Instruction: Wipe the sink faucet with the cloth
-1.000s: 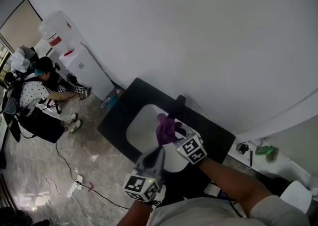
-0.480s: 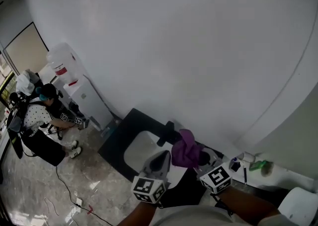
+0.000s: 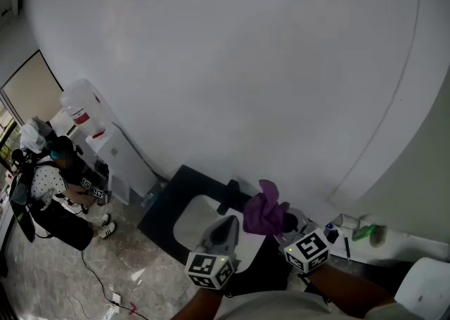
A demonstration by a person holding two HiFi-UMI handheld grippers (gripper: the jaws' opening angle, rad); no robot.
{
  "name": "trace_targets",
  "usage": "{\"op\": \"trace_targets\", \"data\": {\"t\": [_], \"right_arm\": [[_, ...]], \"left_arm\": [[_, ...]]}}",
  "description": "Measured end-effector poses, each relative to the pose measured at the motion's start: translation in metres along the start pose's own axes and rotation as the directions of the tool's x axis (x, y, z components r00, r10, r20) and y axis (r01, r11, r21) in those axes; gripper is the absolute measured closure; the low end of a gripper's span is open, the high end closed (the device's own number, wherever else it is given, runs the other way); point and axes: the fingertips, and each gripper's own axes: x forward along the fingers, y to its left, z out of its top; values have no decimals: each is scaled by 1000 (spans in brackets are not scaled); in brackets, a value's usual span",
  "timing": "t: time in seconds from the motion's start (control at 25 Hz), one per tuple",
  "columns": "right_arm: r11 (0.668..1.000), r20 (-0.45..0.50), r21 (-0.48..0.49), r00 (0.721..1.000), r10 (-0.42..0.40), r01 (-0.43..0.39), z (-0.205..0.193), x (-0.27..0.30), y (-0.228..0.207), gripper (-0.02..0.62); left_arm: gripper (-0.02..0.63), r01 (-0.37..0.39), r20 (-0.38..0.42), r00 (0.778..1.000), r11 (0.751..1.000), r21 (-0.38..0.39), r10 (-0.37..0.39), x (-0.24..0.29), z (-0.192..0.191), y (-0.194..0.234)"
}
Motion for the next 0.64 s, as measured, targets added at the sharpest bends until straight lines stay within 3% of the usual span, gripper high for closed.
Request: {"op": "trace_targets", "data": {"t": [0.2,0.64], "right_arm": [[1000,2,2,1000,-10,10,2,1,-3,535],[1000,-2,-2,1000,-13,13,3,7,-10,535]], "left_arm": [[600,2,-5,1000,1000,20,-2,2,0,-2],[600,-2,-12,1000,1000,-11,1,10,-4,7]]}}
